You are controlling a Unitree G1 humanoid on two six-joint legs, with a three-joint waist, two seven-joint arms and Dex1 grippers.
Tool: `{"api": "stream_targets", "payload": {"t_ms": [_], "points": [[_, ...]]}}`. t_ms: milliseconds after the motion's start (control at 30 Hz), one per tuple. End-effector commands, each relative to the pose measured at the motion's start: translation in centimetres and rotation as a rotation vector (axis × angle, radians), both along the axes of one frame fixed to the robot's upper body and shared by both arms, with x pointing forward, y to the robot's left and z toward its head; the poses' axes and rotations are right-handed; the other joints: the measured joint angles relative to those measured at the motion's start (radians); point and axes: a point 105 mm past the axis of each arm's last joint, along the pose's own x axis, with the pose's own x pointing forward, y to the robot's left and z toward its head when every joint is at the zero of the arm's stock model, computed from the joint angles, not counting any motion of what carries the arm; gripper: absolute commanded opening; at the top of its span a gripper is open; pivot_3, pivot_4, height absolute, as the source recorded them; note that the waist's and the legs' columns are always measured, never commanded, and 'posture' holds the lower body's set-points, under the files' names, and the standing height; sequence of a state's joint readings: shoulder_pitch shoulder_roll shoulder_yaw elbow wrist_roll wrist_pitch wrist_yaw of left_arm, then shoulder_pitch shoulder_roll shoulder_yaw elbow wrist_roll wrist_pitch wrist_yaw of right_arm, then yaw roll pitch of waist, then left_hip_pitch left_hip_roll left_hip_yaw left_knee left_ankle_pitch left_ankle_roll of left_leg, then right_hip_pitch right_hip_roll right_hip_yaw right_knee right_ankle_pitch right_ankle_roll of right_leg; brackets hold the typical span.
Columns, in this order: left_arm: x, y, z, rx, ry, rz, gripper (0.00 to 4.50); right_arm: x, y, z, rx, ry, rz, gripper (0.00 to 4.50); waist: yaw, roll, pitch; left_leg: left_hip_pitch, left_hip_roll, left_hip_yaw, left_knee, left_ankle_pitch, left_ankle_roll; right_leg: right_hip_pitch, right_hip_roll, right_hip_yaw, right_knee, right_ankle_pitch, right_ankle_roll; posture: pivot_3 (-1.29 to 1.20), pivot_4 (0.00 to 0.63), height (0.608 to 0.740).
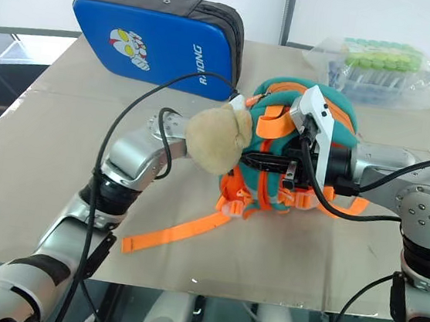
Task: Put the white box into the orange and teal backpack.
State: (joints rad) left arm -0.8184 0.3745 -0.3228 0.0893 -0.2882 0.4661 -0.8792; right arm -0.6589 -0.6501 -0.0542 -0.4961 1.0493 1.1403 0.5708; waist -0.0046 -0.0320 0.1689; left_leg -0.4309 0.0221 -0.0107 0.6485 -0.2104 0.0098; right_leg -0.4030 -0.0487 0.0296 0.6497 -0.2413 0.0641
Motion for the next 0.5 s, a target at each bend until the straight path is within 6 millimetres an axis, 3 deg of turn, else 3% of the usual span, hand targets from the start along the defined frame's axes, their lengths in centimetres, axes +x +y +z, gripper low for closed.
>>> {"api": "stream_targets", "payload": {"t_ms": [33, 67, 100, 133, 267, 400, 500], "points": [[1.3, 3.7, 4.1, -0.176, -0.136, 0.115, 3.67, 1.5, -0.7, 0.7, 0.032, -0.097, -0.133, 0.0, -0.01, 0.0, 0.0, 0.0, 0.0, 0.0, 0.0, 0.0, 0.0, -0.001, 0.0, 0.0, 0.001, 0.0, 0.0, 0.0, 0.15, 0.74], [0.7, 5.0, 4.6, -0.23, -0.072, 0.097, 4.19, 1.6, -0.8, 0.7, 0.045, -0.095, -0.145, 0.0, -0.013, 0.0, 0.0, 0.0, 0.0, 0.001, 0.0, 0.0, 0.0, -0.001, 0.0, 0.001, 0.003, 0.0, 0.0, 0.0, 0.15, 0.74], [0.0, 6.2, 5.1, -0.279, -0.01, 0.069, 4.4, 1.6, -0.9, 0.6, 0.052, -0.096, -0.152, 0.0, -0.017, 0.0, 0.0, 0.0, 0.0, 0.001, 0.0, 0.0, 0.0, -0.002, 0.0, 0.002, 0.004, 0.0, 0.0, 0.0, 0.15, 0.74], [-1.0, 8.0, 5.8, -0.335, 0.076, 0.037, 4.4, 2.0, -1.0, 0.5, 0.062, -0.097, -0.176, 0.0, -0.021, 0.0, 0.0, -0.001, 0.001, 0.001, -0.001, 0.0, 0.0, -0.003, 0.0, 0.002, 0.004, 0.0, 0.0, 0.0, 0.15, 0.74], [-3.5, 12.2, 8.5, -0.458, 0.23, -0.018, 4.4, 3.1, -1.4, 0.2, 0.084, -0.092, -0.25, 0.0, -0.033, 0.0, 0.0, -0.001, 0.002, 0.0, -0.003, 0.0, 0.0, -0.004, 0.001, 0.001, 0.004, 0.0, -0.001, 0.0, 0.15, 0.74], [-6.4, 14.3, 9.9, -0.566, 0.456, -0.112, 4.4, 4.4, -1.4, -0.3, 0.091, -0.095, -0.314, 0.0, -0.027, 0.0, 0.0, -0.001, 0.001, -0.001, -0.001, 0.0, 0.0, -0.002, -0.001, 0.0, 0.004, 0.0, 0.0, 0.0, 0.15, 0.74], [-7.4, 13.6, 9.5, -0.575, 0.547, -0.133, 4.4, 4.8, -1.3, -0.3, 0.094, -0.107, -0.325, 0.0, -0.025, -0.001, -0.001, 0.0, 0.001, -0.002, 0.001, 0.0, 0.0, -0.001, -0.001, -0.001, 0.004, 0.0, 0.0, 0.0, 0.15, 0.74]]}}
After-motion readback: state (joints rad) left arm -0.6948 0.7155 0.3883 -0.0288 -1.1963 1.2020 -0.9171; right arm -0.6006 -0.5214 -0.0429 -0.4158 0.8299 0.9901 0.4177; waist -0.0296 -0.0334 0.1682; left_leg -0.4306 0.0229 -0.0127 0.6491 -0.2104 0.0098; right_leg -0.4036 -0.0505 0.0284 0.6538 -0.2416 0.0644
